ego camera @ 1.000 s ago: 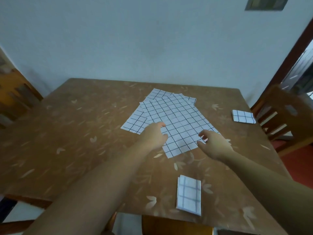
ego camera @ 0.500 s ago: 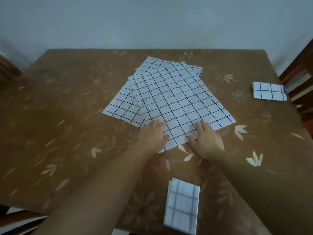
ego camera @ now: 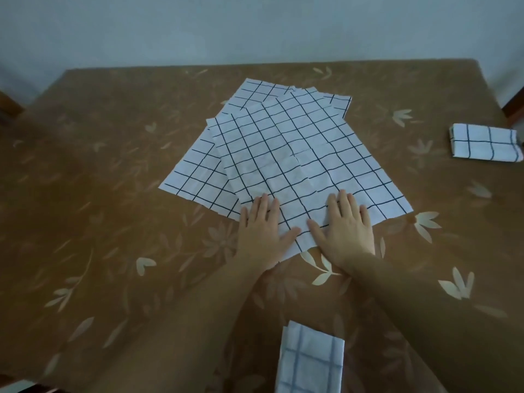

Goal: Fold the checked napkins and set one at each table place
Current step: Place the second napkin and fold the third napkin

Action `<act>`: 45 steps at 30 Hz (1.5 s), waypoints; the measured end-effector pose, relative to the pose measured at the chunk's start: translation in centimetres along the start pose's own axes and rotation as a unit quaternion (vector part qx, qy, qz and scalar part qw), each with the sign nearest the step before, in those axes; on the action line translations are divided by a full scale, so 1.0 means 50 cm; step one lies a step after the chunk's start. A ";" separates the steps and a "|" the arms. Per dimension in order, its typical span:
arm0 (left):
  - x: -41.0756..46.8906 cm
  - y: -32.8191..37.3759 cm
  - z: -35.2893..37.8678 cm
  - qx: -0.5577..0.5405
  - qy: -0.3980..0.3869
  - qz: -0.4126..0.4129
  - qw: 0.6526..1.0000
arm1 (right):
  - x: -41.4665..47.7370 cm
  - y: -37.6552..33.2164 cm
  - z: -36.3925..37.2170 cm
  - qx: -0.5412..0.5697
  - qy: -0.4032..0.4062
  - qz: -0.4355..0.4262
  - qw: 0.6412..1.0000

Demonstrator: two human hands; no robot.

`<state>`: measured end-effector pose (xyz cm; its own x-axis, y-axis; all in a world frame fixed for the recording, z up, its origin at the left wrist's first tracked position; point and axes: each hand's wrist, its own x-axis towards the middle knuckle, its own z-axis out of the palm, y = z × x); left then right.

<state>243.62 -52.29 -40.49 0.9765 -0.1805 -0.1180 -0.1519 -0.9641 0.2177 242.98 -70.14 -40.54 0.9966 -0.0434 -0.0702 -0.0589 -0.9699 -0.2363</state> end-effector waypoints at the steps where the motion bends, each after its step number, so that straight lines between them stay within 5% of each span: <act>1: -0.003 0.000 0.002 -0.014 0.024 0.005 1.000 | -0.003 0.001 0.001 0.009 0.015 -0.006 1.000; 6: -0.019 0.000 -0.003 -0.109 0.149 0.015 0.983 | -0.022 0.002 -0.005 0.057 0.132 -0.040 0.989; 10: -0.035 -0.009 -0.028 -0.125 0.143 0.000 0.982 | -0.056 -0.009 -0.022 0.096 0.119 -0.028 0.988; 14: -0.075 -0.041 -0.061 -0.155 0.120 0.063 0.979 | -0.111 -0.021 -0.040 0.098 0.075 -0.055 0.991; 19: -0.140 -0.091 -0.100 -0.113 -0.001 0.139 0.984 | -0.198 -0.052 -0.070 0.114 -0.076 -0.113 0.984; 26: -0.181 -0.115 -0.111 -0.309 0.015 0.047 0.950 | -0.228 -0.087 -0.122 0.267 -0.178 -0.056 0.946; 32: -0.184 -0.118 -0.157 -0.314 0.101 -0.068 0.942 | -0.219 -0.096 -0.200 0.323 -0.109 -0.026 0.940; 34: -0.178 -0.115 -0.179 -0.382 0.073 -0.194 0.901 | -0.221 -0.102 -0.234 0.344 -0.106 -0.038 0.932; 37: -0.171 -0.109 -0.207 -0.580 -0.049 -0.345 0.737 | -0.245 -0.110 -0.266 0.354 -0.126 -0.087 0.923; 39: -0.170 -0.106 -0.210 -0.625 -0.085 -0.368 0.684 | -0.265 -0.111 -0.273 0.348 -0.154 -0.115 0.918; 45: -0.194 -0.068 -0.216 -0.540 -0.044 -0.205 0.815 | -0.279 -0.092 -0.241 0.274 -0.305 -0.101 0.907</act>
<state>236.34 -45.18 -29.60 0.8890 0.0554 -0.4545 0.4548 -0.2226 0.8624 230.06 -67.96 -26.79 0.7831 0.4236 -0.4553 -0.0652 -0.6721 -0.7376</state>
